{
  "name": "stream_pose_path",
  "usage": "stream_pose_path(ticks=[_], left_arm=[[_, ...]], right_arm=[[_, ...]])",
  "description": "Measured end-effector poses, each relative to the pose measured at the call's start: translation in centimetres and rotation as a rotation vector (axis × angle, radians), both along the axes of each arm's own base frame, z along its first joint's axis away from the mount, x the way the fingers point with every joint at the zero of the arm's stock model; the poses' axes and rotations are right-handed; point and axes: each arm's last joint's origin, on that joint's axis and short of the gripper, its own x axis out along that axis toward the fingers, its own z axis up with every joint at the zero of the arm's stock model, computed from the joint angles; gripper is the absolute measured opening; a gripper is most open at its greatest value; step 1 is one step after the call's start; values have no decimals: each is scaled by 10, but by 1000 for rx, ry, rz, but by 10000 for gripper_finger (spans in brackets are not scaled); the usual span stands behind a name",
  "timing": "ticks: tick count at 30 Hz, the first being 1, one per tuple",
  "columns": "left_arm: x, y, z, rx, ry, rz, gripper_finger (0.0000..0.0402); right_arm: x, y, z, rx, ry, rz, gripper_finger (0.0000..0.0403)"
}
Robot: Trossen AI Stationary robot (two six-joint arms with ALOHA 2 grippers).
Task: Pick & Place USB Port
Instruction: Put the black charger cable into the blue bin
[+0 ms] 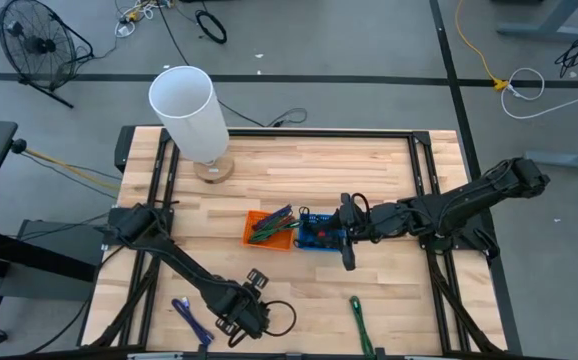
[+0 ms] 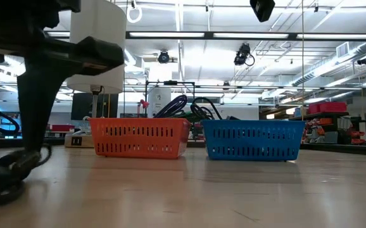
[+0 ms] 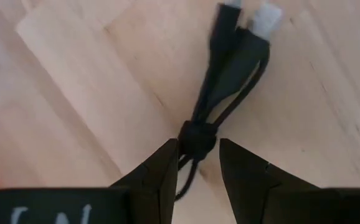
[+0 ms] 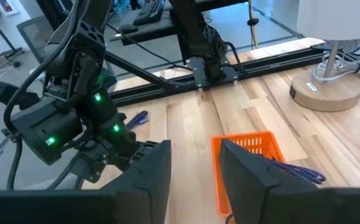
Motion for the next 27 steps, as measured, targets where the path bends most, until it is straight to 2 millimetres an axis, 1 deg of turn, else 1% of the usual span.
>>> stream_pose_path(ticks=[8,12,16,21,27], left_arm=[[2,1,-1,-2,-5,5,124],[0,4,-8,-14,6,23,120],[-1,10,-13,-38,19,105,94],[4,16,-13,-63,2,199,22],[13,19,-12,-97,-79,290,21]], right_arm=[[0,0,0,0,1,0,136],[0,0,0,0,3,0,136],[0,0,0,0,4,0,136],[0,0,0,0,4,-1,136],[0,0,0,-14,4,3,136]])
